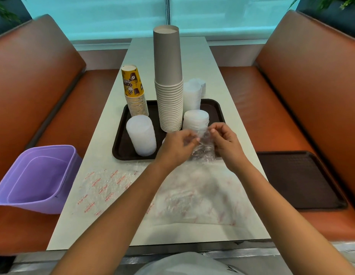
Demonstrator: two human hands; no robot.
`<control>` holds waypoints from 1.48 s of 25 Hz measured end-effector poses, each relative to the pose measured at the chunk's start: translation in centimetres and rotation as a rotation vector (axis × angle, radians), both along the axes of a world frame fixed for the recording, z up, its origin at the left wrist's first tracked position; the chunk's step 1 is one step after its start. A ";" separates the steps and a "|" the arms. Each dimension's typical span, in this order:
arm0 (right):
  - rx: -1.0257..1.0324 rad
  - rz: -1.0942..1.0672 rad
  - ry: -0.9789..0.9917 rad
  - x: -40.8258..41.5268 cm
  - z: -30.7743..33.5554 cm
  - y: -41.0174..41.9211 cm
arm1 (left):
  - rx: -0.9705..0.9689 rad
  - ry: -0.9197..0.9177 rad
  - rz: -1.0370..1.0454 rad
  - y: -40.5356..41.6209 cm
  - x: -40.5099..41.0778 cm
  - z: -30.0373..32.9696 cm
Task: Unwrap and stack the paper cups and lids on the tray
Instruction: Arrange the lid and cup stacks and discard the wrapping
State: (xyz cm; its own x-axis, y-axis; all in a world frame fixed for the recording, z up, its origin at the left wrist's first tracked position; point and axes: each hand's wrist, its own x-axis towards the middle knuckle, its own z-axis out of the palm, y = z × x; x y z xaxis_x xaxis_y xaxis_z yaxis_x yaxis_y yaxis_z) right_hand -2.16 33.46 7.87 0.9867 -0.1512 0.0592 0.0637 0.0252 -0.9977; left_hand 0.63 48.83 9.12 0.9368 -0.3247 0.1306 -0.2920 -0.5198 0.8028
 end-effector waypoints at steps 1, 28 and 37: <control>-0.052 -0.048 -0.050 -0.3 -0.4 -0.3 | -0.048 0.001 0.083 0.0 0.3 -0.3; -0.343 0.319 0.239 -1.6 0.8 -0.7 | -0.145 -0.372 0.202 2.4 0.7 2.6; 0.069 0.254 0.402 -2.4 0.9 -4.2 | -0.264 -0.143 0.542 5.3 1.0 0.1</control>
State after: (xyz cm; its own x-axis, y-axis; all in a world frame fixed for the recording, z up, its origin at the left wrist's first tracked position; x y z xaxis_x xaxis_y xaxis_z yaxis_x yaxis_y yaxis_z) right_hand -4.59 29.29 8.81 0.9357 0.1072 -0.3361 -0.3433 0.0571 -0.9375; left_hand 1.60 54.16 9.26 0.9267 0.2526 0.2783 -0.1565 -0.4136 0.8969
